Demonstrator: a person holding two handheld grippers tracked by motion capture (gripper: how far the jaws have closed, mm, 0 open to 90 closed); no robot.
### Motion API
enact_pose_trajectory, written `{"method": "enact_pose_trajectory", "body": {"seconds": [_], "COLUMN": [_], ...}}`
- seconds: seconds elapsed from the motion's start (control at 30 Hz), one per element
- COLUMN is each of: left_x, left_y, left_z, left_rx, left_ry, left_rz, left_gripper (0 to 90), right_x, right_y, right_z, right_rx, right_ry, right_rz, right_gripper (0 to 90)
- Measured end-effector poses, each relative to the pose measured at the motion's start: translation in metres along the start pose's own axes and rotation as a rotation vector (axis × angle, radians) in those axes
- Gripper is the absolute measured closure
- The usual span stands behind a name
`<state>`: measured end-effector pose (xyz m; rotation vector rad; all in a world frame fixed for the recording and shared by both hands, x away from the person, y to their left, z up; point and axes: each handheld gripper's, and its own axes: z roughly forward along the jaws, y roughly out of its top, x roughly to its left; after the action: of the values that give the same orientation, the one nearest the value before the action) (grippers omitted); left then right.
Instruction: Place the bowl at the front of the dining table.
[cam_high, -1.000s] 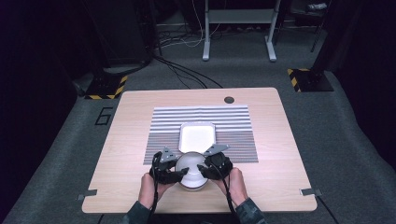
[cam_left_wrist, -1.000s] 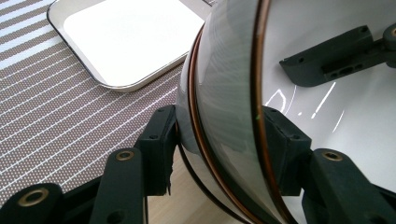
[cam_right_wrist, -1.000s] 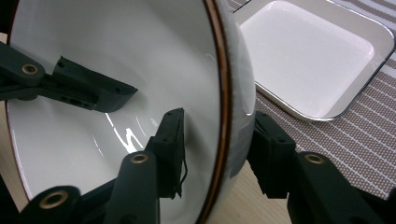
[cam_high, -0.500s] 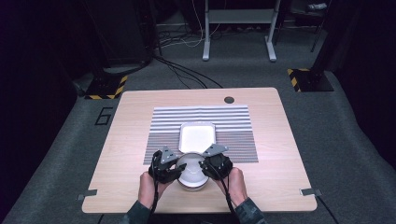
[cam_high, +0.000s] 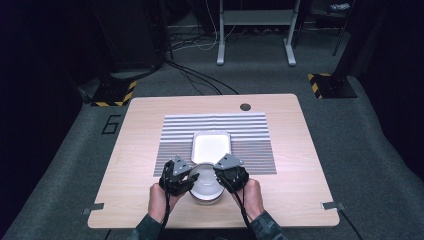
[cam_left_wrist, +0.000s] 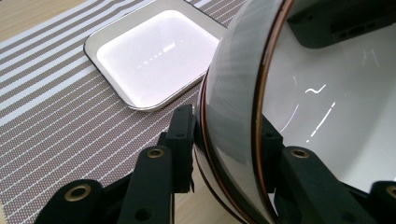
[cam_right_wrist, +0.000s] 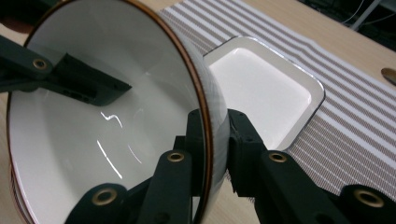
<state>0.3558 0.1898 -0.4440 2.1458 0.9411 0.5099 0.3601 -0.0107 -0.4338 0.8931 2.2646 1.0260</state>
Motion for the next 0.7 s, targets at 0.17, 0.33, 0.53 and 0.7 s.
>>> {"method": "enact_pose_trajectory", "body": {"seconds": [0.17, 0.33, 0.53, 0.7], "left_x": [0.001, 0.002, 0.002, 0.001], "left_y": [-0.001, 0.000, 0.003, 0.006], "left_z": [-0.001, -0.003, -0.008, -0.013], "left_rx": [-0.003, -0.007, -0.023, -0.051], "left_ry": [-0.007, -0.016, -0.016, -0.001], "left_rz": [-0.008, -0.007, -0.004, 0.011], "left_gripper": [67.7, 67.8, 69.1, 73.0], "right_x": [0.003, 0.005, 0.007, 0.008], "right_y": [0.001, 0.002, 0.005, 0.007], "right_z": [-0.001, -0.003, -0.007, -0.009], "right_rx": [-0.017, -0.037, -0.075, -0.104], "right_ry": [-0.011, -0.020, -0.031, -0.040], "right_rz": [-0.023, -0.051, -0.069, -0.084], "right_gripper": [81.5, 81.4, 81.6, 81.5]}}
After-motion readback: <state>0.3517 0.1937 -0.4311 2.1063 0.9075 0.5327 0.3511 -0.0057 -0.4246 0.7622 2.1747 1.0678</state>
